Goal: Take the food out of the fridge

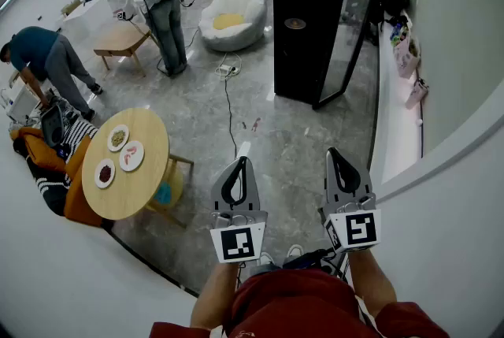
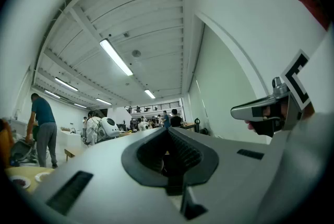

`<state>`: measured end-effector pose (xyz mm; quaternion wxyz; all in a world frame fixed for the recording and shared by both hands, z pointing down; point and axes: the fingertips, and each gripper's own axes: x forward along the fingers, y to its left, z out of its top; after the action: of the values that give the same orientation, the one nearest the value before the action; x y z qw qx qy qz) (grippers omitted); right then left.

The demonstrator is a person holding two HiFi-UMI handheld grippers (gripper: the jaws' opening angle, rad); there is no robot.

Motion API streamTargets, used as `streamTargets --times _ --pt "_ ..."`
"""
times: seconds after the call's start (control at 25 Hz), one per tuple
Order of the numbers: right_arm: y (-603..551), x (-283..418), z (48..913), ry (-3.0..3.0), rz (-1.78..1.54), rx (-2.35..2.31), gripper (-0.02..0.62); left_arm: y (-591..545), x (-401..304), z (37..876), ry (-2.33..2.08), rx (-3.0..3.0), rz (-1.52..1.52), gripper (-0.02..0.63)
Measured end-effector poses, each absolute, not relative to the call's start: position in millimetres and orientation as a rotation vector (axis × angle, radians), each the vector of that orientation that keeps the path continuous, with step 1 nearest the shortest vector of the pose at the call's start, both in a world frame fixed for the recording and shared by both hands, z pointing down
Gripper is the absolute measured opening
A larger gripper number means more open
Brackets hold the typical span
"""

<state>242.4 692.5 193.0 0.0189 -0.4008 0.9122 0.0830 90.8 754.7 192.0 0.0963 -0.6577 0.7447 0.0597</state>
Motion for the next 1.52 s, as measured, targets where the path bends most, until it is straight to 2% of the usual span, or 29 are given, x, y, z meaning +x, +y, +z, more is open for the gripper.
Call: streamTargets --times 0.72,1.4,1.52 --pt "680 264 193 2.82 0.234 -1.243 0.023 740 115 194 2.19 -1.981 0.159 0.014" --pt "632 323 201 2.787 0.198 -1.296 0.023 684 170 203 2.169 -2.045 0.152 0.014" --pt "623 334 201 2.79 0.193 -1.298 0.023 677 179 213 2.17 -2.057 0.049 0.014"
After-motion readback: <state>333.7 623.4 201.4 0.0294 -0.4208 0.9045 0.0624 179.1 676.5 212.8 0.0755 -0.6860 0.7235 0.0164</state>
